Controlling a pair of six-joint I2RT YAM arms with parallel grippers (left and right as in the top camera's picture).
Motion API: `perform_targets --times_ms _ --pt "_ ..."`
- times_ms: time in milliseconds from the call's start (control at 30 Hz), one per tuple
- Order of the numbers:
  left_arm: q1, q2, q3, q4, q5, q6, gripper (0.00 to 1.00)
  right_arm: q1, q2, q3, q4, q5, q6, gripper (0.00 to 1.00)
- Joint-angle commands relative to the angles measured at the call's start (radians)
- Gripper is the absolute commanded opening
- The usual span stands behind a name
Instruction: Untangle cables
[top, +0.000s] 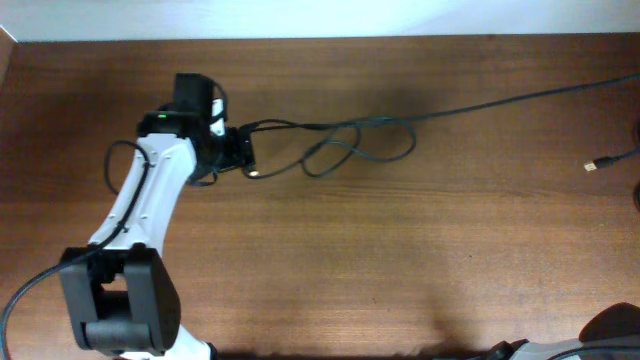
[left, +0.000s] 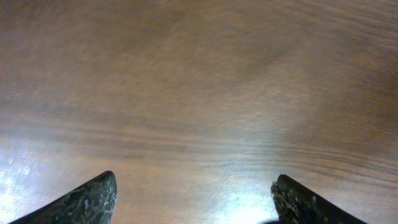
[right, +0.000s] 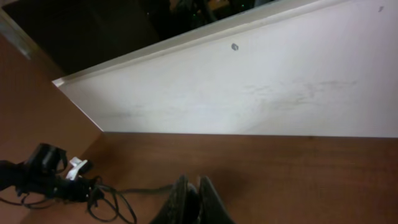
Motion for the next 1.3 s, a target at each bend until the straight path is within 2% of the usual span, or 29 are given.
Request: perform_targets --times_ms 0,100,233,300,533,767,867,900,1067,1267 --pt "0.111 0.009 -0.001 -0.035 -0.072 -0.003 0.82 -0.020 -0.027 0.025 0.014 0.029 0.006 0.04" --pt "0.121 0.009 -0.001 -0.036 0.029 0.063 0.77 -0.018 -0.027 0.025 0.006 0.028 0.009 0.04" --pt "0.093 0.009 -0.001 0.000 0.193 0.177 0.61 -0.018 -0.027 0.024 -0.011 0.028 0.009 0.04" --pt "0.080 0.009 -0.001 0.011 0.217 0.186 0.59 -0.018 -0.027 0.024 -0.012 0.028 0.009 0.04" --pt "0.012 0.009 -0.001 0.037 0.267 0.186 0.61 -0.002 -0.027 0.024 -0.022 0.029 0.008 0.04" --pt "-0.103 0.009 -0.001 0.060 0.302 0.286 0.78 0.123 -0.027 0.024 -0.023 0.060 0.004 0.04" --pt "-0.152 0.009 -0.001 0.077 0.304 0.286 0.82 0.201 -0.027 0.024 -0.024 0.126 0.004 0.04" --pt "-0.169 0.009 -0.001 0.080 0.307 0.286 0.86 0.230 -0.027 0.024 -0.027 0.152 0.004 0.04" --pt "-0.235 0.009 -0.001 0.084 0.314 0.286 0.87 0.357 -0.023 0.022 -0.047 0.312 0.004 0.04" --pt "-0.272 0.009 -0.001 0.109 0.314 0.277 0.85 0.454 0.013 0.022 -0.066 0.610 0.007 0.05"
